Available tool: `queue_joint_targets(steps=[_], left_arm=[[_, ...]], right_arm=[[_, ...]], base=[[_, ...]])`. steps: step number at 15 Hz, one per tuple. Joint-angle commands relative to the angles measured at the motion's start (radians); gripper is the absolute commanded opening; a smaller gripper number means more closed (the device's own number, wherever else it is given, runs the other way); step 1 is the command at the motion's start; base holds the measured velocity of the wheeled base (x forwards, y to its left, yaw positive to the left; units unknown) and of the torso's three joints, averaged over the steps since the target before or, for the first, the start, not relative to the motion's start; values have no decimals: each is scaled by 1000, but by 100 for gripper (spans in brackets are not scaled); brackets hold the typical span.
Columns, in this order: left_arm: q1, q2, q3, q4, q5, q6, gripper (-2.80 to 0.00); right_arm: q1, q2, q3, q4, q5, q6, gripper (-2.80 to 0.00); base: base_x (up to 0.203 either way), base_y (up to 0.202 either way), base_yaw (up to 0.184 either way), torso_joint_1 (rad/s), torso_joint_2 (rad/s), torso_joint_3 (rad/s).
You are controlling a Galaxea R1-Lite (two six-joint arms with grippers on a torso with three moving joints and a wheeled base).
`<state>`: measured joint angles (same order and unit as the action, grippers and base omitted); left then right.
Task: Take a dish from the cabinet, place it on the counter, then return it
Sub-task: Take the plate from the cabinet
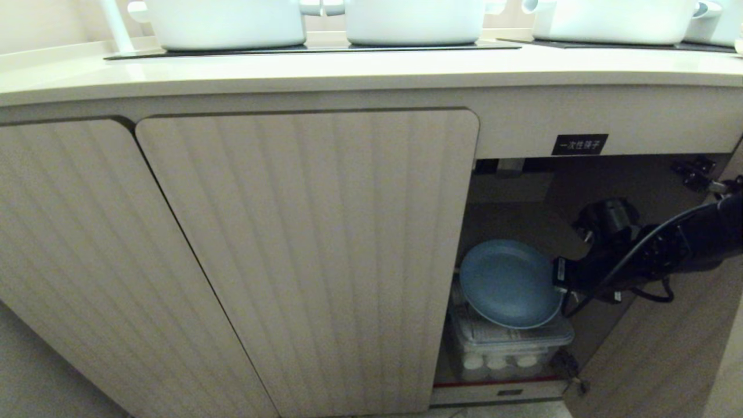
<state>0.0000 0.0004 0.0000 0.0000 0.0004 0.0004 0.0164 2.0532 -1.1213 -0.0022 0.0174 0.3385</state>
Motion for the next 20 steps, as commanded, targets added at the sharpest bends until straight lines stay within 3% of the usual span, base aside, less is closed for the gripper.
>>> queue_joint_targets(steps=[1,20], left_arm=[[0,0,0,0,0,0,-280],[0,0,0,0,0,0,-280]], right_arm=[[0,-8,1,1,6,2,-280],[2,-100,97,1,71,46,-280]], base=[[0,0,0,0,0,0],[0,0,0,0,0,0]])
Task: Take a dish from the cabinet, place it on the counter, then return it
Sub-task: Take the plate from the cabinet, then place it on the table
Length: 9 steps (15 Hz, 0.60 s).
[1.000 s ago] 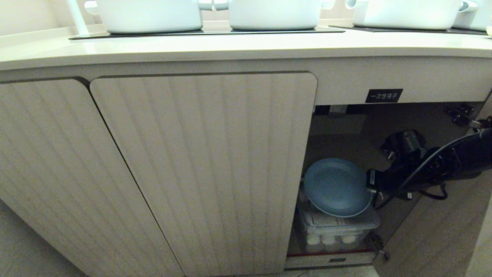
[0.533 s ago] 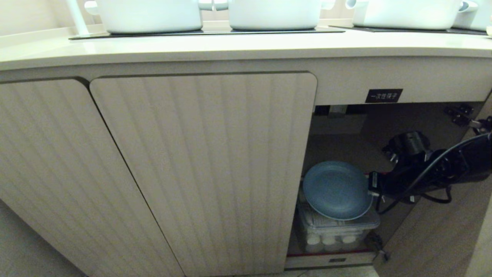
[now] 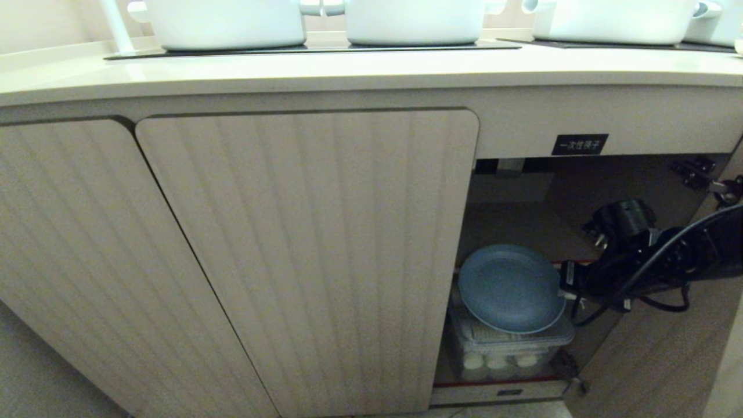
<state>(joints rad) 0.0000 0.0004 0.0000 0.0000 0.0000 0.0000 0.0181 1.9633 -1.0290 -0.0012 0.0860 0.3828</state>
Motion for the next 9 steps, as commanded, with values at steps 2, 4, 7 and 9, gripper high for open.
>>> queue_joint_targets(steps=[2,4,7,9], left_arm=[[0,0,0,0,0,0,-280],[0,0,0,0,0,0,-280],[0,0,0,0,0,0,-280],[0,0,0,0,0,0,-280]], right_arm=[[0,-17,12,0,3,2,-280],[0,-26,22,0,4,3,-280],[-1,-42,42,0,10,4,-280],[-1,-58,58,-1,21,4,-280]], base=[[0,0,0,0,0,0],[0,0,0,0,0,0],[0,0,0,0,0,0],[0,0,0,0,0,0]])
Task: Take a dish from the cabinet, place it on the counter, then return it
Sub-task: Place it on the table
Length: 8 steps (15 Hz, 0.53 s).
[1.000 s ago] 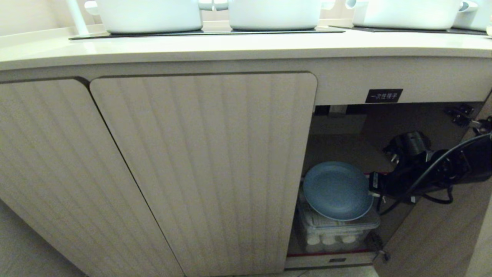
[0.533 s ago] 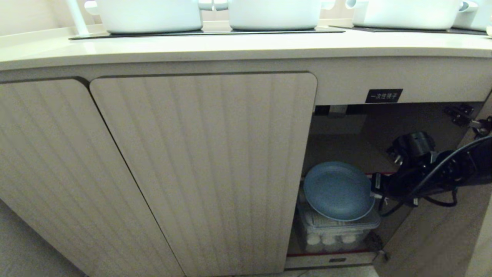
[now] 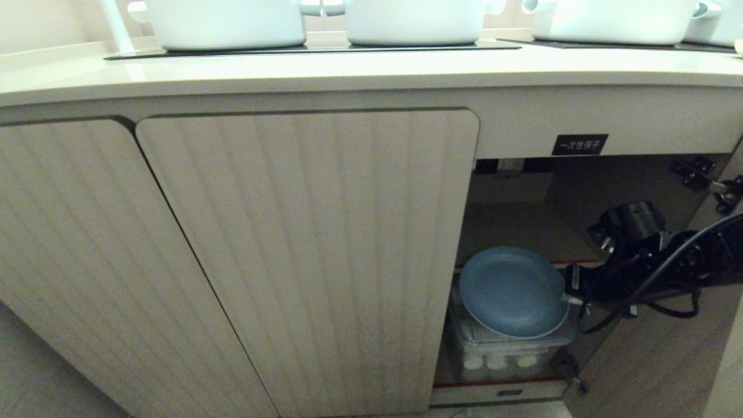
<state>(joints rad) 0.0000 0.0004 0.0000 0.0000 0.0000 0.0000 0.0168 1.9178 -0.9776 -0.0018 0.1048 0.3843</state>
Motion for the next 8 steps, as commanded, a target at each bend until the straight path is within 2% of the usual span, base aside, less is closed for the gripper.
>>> queue_joint_targets(steps=[1,8], left_arm=[[0,0,0,0,0,0,-280],[0,0,0,0,2,0,-280]], right_arm=[[0,-22,13,0,4,2,-280],[-1,-99,128,-6,4,-5,-280]], base=[[0,0,0,0,0,0],[0,0,0,0,0,0]])
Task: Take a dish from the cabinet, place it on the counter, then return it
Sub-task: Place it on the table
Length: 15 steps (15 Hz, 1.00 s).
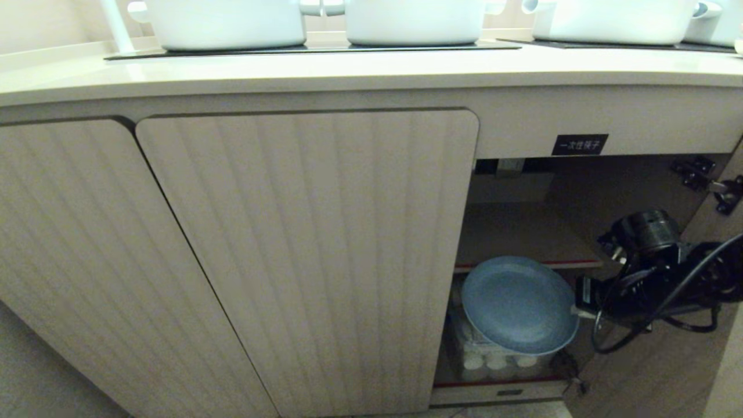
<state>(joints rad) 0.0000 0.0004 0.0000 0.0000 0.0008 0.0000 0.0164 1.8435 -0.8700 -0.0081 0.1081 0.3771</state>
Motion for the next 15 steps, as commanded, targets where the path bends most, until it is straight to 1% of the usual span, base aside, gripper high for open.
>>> queue_joint_targets(steps=[1,4,8,10,15], left_arm=[[0,0,0,0,-1,0,-280],[0,0,0,0,-1,0,-280],[0,0,0,0,-1,0,-280],[0,0,0,0,-1,0,-280],[0,0,0,0,-1,0,-280]], right_arm=[[-1,-37,37,0,1,2,-280],[-2,-84,93,0,34,-12,-280],[-2,-127,158,3,36,-33,-280],[-4,-136,167,7,36,-33,-280],[-12,-167,209,8,36,-67,-280]], base=[[0,0,0,0,0,0],[0,0,0,0,0,0],[0,0,0,0,0,0],[0,0,0,0,0,0],[0,0,0,0,0,0]])
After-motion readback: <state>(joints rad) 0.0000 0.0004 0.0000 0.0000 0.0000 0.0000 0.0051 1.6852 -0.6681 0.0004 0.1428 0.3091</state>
